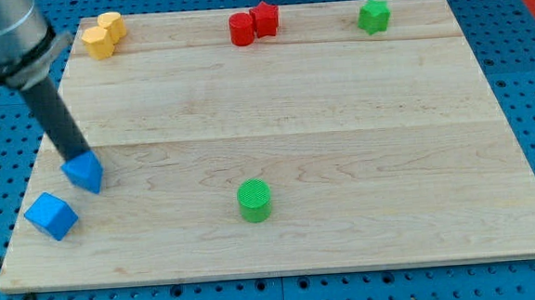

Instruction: Move the blue triangle top right to the blue cube

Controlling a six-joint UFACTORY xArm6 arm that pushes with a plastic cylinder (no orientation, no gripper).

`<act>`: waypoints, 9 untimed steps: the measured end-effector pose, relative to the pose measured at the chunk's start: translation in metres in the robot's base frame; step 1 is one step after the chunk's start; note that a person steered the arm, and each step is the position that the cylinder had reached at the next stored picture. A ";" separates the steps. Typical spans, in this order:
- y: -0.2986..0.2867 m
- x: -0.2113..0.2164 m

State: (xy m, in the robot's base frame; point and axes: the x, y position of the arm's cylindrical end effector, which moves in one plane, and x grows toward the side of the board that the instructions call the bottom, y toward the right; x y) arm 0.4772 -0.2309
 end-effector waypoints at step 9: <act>0.250 0.075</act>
